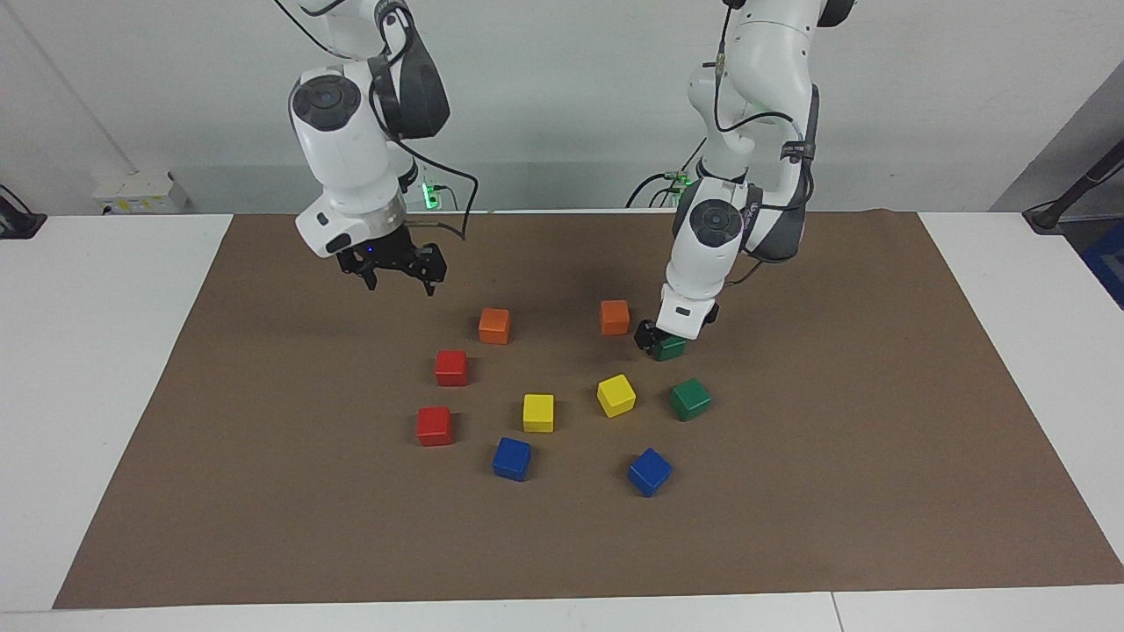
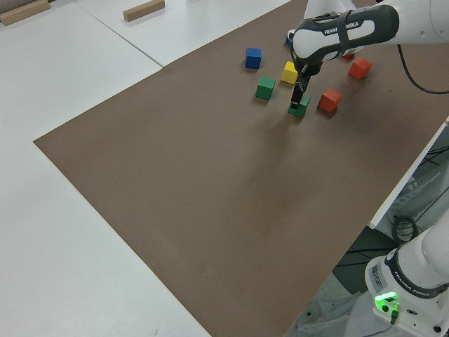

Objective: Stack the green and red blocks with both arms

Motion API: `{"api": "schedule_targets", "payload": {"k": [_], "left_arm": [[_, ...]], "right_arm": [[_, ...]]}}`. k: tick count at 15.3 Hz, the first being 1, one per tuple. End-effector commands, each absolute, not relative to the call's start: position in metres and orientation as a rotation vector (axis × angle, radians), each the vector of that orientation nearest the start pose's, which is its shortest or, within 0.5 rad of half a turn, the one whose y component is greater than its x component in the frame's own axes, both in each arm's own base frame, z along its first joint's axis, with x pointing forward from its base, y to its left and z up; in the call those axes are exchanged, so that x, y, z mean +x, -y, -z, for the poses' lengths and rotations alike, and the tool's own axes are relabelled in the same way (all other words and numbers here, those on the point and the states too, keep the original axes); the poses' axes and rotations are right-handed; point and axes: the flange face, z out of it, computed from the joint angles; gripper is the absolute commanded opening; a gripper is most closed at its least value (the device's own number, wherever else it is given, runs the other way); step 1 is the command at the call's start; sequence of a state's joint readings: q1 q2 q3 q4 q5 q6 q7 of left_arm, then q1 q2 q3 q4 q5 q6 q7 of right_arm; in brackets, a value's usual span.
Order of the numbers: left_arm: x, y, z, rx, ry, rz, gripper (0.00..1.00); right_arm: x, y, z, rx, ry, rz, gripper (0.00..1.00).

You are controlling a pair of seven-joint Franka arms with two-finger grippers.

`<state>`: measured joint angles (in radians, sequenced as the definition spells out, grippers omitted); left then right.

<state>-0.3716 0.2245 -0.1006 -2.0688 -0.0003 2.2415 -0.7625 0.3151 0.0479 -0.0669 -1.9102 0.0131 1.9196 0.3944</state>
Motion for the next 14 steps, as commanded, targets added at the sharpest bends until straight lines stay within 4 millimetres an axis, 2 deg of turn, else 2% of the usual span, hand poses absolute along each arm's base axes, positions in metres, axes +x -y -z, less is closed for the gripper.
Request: {"api": "schedule_targets", "payload": {"k": [1,2,3,5,6,8,9,11,13,14], "left_arm": [[0.511,0.258,-0.315,-3.095,0.438,-0.063,1.0],[0.51,0.257,-0.313,-3.089,0.454,-0.069,0.89],[0.509,0.258,-0.313,-3.087,0.456,-0.072,0.67],[0.507,0.257,-0.311,-3.08,0.452,-0.088,0.05],[0.507,0.257,-0.311,-3.078,0.452,-0.091,0.0],[0.508,0.256,-0.317,-3.074,0.463,-0.104,0.0],[0.511,0.248,-0.323,-3.067,0.474,-0.11,0.0],[0.534,0.214,-0.354,-3.057,0.515,-0.12,0.0],[0.56,0.172,-0.387,-3.074,0.426,-0.161,0.0],[0.572,0.14,-0.395,-3.083,0.381,-0.175,0.0]], "right_arm": [[0.572,-0.137,-0.432,-3.133,-0.281,-0.04,1.0],[0.578,-0.138,-0.421,-3.132,-0.286,-0.026,1.0],[0.581,-0.139,-0.409,-3.132,-0.311,-0.036,1.0],[0.587,-0.146,-0.392,-3.12,-0.381,-0.032,1.0],[0.589,-0.15,-0.384,-3.113,-0.406,-0.039,1.0],[0.592,-0.158,-0.369,-3.066,-0.486,-0.063,1.0],[0.59,-0.171,-0.361,-3.062,-0.482,-0.07,1.0],[0.585,-0.205,-0.344,-3.063,-0.488,-0.058,1.0],[0.585,-0.212,-0.333,-3.065,-0.479,-0.038,1.0],[0.583,-0.217,-0.33,-3.069,-0.464,-0.03,1.0]]}}
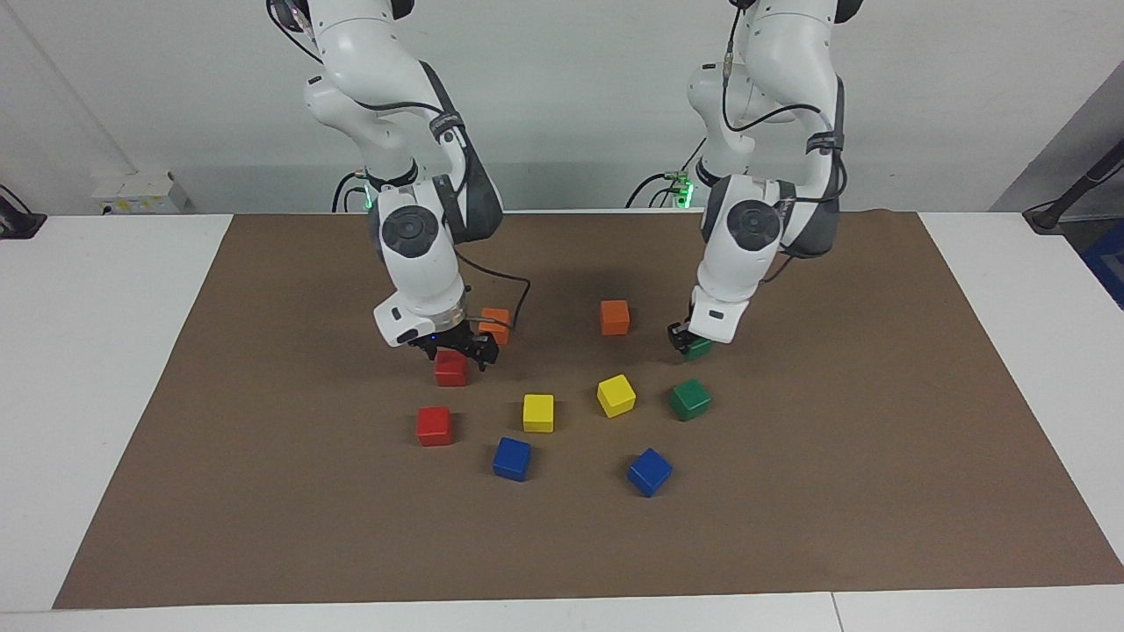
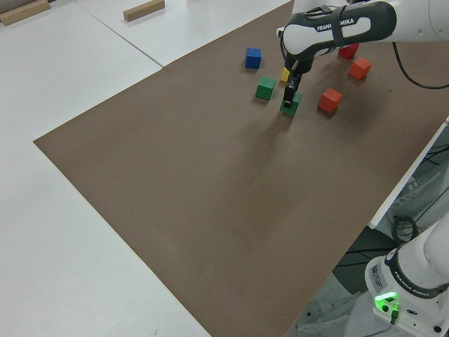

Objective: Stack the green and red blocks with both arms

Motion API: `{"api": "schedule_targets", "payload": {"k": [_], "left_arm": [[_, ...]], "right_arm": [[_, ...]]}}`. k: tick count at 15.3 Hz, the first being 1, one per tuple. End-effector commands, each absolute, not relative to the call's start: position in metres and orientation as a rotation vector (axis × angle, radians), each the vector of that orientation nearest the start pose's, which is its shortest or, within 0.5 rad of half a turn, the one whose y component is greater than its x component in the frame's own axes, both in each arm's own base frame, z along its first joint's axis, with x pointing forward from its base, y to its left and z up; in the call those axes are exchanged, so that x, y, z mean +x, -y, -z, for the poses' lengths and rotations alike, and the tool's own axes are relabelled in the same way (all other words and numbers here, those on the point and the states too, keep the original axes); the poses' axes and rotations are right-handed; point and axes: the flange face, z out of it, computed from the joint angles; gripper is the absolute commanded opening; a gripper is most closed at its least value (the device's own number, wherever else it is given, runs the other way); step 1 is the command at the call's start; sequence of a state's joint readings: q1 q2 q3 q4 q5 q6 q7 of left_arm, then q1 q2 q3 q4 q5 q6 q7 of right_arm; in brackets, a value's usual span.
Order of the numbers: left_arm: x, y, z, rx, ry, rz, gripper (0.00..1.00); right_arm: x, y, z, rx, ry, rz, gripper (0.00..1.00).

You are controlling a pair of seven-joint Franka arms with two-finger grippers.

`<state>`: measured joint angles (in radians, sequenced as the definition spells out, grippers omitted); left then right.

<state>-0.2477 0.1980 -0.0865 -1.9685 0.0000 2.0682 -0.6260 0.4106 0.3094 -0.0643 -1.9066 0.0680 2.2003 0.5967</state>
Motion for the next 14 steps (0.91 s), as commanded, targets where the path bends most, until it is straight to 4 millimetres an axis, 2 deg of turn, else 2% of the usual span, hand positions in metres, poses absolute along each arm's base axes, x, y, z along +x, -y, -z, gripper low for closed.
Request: {"api": "schedule_targets", "payload": {"k": [1,3,5,7,9,12,14], "left_arm": [[0.579,0.111,-0.398,-3.102,0.3,-0.182,0.0],[0.585,0.065,-0.395,-3.127,0.134,-0.192,0.0],[0.591,0.015,-0.396,-3.144,0.046,-0.176,0.0],[0.596,0.002,-0.395,-3.148,0.033,-0.123,0.0],[0.602,-0.022,-0.385,-3.147,0.047,-0.095,0.0],[0.613,-0.027,-0.352,-3.153,0.055,-0.058,0.0],[0.615,-0.028,-0.342,-3.156,0.059,-0.063,0.0]], "right_arm": [[0.581,-0.221,-0.327,-3.081,-0.439,-0.032,1.0],[0.579,-0.219,-0.324,-3.11,-0.4,-0.048,1.0],[0.578,-0.218,-0.327,-3.136,-0.388,-0.075,1.0],[0.579,-0.216,-0.329,-3.157,-0.374,-0.08,1.0],[0.579,-0.212,-0.334,-3.168,-0.36,-0.086,1.0],[0.573,-0.205,-0.328,-3.177,-0.317,-0.1,1.0],[0.568,-0.204,-0.321,-3.172,-0.301,-0.081,1.0]]}}
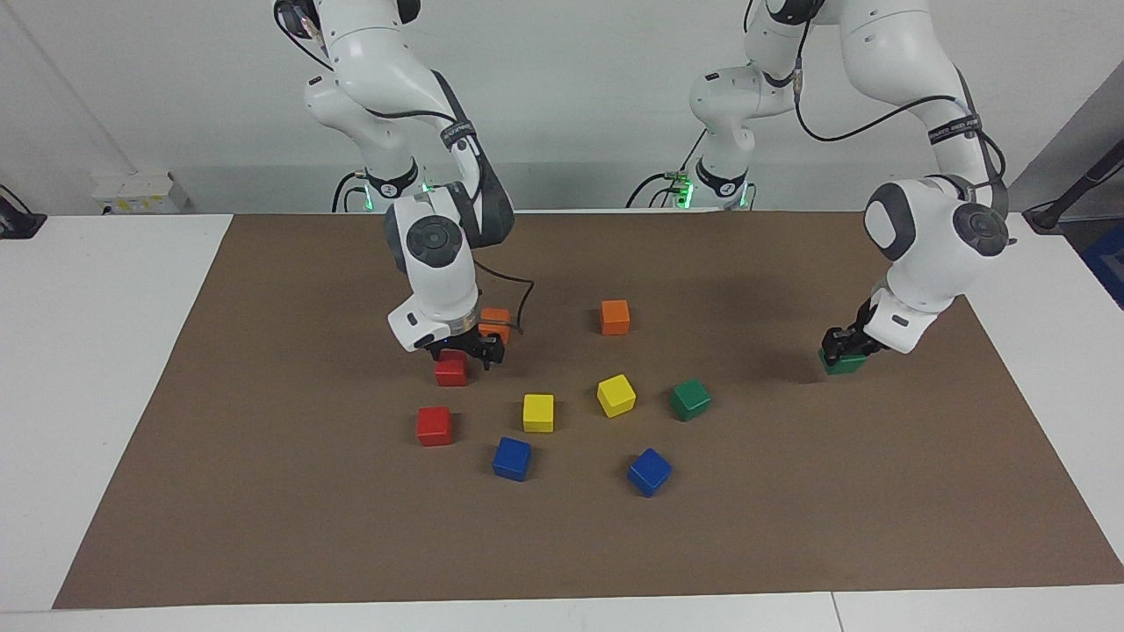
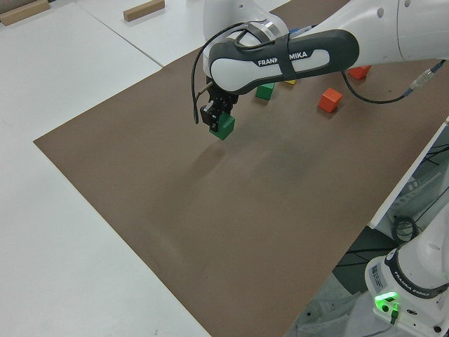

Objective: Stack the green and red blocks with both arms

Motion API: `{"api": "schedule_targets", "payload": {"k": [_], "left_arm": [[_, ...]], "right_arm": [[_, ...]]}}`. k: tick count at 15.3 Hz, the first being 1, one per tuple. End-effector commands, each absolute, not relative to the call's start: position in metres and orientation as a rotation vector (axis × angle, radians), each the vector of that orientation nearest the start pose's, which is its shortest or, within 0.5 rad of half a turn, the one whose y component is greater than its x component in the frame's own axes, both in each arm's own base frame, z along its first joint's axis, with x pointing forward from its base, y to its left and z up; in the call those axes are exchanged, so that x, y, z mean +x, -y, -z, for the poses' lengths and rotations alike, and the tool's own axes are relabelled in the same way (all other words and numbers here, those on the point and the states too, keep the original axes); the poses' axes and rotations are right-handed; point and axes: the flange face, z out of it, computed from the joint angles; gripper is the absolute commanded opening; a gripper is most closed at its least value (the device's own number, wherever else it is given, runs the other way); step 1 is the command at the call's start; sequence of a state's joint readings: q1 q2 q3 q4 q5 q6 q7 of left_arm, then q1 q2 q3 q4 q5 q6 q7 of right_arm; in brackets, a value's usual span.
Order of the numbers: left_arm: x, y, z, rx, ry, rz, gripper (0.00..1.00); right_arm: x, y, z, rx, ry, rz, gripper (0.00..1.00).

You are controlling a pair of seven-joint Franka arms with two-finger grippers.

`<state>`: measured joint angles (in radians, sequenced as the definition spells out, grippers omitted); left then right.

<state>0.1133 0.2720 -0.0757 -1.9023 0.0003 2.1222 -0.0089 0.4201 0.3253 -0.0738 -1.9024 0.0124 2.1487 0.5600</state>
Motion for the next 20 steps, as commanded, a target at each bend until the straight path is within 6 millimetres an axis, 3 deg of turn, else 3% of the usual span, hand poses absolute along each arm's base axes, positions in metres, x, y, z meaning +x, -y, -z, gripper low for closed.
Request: {"api": "schedule_targets", "payload": {"k": [1,6,10,11,12,13,17,20], "left_arm": [[0.615,-0.03,-0.342,-3.156,0.064,-0.056,0.0],[0.612,-0.03,-0.324,-3.156,0.101,-0.063,0.0],[0.609,-0.026,-0.318,-3.152,0.158,-0.076,0.0],[0.609,-0.027,-0.318,-3.152,0.158,-0.078,0.14],[0.608,-0.027,-0.315,-3.151,0.157,-0.083,0.61],[0.605,-0.027,-0.312,-3.151,0.154,-0.086,1.0],[0.61,-0.022,-0.32,-3.144,0.127,-0.064,1.0],[0.63,-0.012,-0.355,-3.141,0.12,-0.095,1.0]], "right_arm": [[0.564,-0.202,-0.316,-3.167,-0.28,-0.054,1.0],[0.556,-0.197,-0.304,-3.173,-0.192,-0.014,1.0],[0.558,-0.192,-0.32,-3.192,-0.188,-0.057,1.0],[0.561,-0.187,-0.325,-3.199,-0.189,-0.061,1.0],[0.564,-0.185,-0.332,-3.206,-0.195,-0.08,1.0],[0.567,-0.185,-0.34,-3.207,-0.198,-0.089,1.0],[0.556,-0.187,-0.332,-3.192,-0.226,-0.05,1.0],[0.553,-0.185,-0.326,-3.19,-0.21,-0.039,1.0]]}}
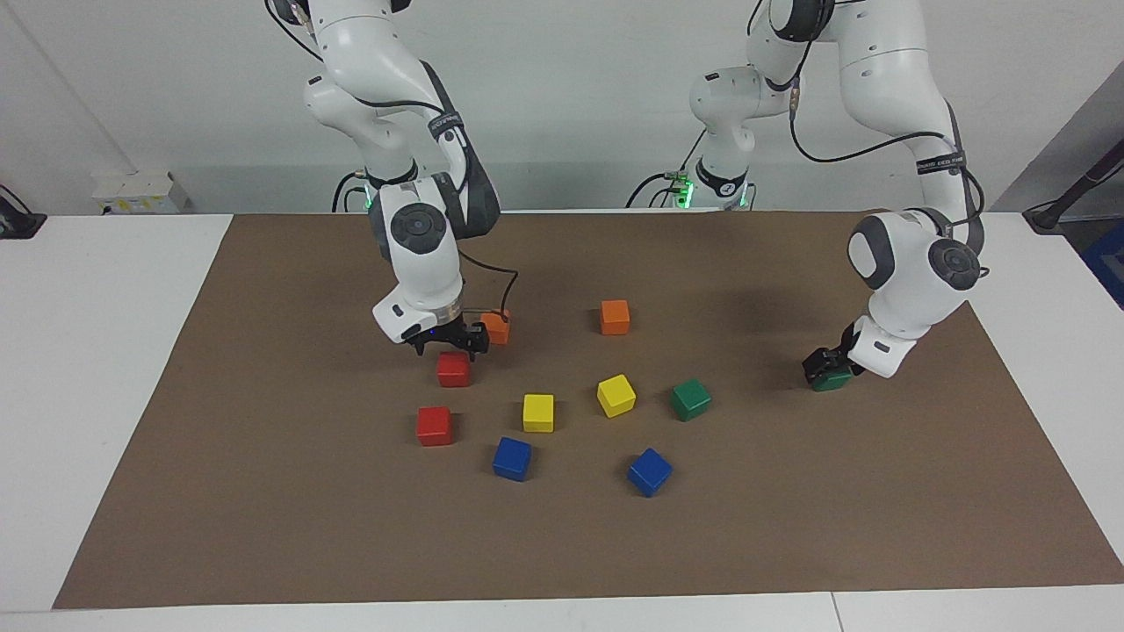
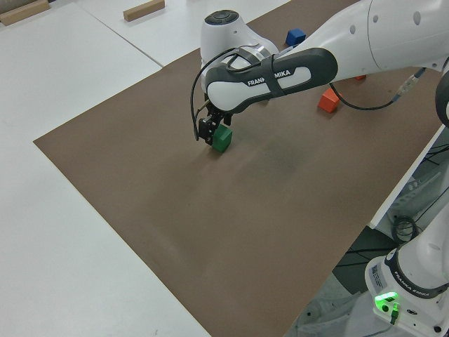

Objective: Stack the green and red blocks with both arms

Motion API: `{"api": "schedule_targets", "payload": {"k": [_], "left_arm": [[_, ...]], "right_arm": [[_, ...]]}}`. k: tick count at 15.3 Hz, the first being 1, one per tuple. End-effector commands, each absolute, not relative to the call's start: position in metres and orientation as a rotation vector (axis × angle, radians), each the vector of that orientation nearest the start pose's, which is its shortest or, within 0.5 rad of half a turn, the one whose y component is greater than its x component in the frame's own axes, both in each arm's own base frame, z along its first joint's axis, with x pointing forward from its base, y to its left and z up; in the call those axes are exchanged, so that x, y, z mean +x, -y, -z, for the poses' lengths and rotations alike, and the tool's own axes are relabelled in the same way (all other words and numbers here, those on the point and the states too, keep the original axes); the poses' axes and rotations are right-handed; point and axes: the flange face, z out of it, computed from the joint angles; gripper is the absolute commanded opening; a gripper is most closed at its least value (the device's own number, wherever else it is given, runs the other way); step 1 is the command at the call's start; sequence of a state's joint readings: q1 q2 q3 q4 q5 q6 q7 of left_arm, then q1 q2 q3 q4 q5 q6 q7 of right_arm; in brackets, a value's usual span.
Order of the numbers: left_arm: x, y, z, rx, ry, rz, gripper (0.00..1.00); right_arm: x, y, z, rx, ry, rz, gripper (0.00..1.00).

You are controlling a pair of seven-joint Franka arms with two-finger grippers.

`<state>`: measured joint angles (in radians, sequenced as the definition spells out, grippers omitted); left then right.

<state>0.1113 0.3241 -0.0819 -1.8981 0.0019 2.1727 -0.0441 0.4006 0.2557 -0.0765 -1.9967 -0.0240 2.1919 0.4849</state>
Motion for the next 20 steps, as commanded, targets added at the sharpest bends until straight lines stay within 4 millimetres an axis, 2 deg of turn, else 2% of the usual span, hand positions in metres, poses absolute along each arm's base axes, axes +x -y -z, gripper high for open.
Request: {"api": "schedule_targets", "payload": {"k": [1,2,5,6,7,10,11,12,14,16,20], "left_arm": [[0.637,0.002,-0.368,-3.138,0.151,-0.109,1.0],[0.644,0.017,-0.381,-3.132,0.215,-0.105,1.0],[0.644,0.091,-0.382,-3.098,0.436,-0.095,1.0],[0.64,0.108,-0.379,-3.086,0.49,-0.099,1.0],[0.634,0.128,-0.376,-3.077,0.513,-0.106,1.0],[0.624,0.171,-0.369,-3.07,0.625,-0.048,1.0],[0.62,0.184,-0.366,-3.076,0.631,-0.029,1.0],[0.617,0.195,-0.364,-3.07,0.664,-0.025,1.0],[0.62,0.203,-0.364,-3.057,0.782,0.003,1.0],[0.619,0.228,-0.356,-3.068,0.739,0.002,1.0],[0.625,0.237,-0.338,-3.069,0.698,0.049,1.0]], "right_arm": [[0.551,-0.185,-0.323,-3.189,-0.205,-0.035,1.0],[0.549,-0.184,-0.319,-3.184,-0.203,-0.017,1.0],[0.545,-0.185,-0.314,-3.182,-0.22,-0.017,1.0],[0.542,-0.187,-0.313,-3.182,-0.213,-0.015,1.0],[0.541,-0.187,-0.312,-3.182,-0.207,-0.015,0.96],[0.544,-0.183,-0.314,-3.181,-0.2,-0.008,0.68],[0.546,-0.182,-0.315,-3.18,-0.202,-0.004,0.63],[0.546,-0.182,-0.315,-3.179,-0.207,-0.002,0.61],[0.547,-0.183,-0.315,-3.178,-0.214,0.001,0.51],[0.548,-0.182,-0.315,-3.177,-0.219,0.003,0.43],[0.548,-0.183,-0.316,-3.178,-0.217,0.001,0.18]]}}
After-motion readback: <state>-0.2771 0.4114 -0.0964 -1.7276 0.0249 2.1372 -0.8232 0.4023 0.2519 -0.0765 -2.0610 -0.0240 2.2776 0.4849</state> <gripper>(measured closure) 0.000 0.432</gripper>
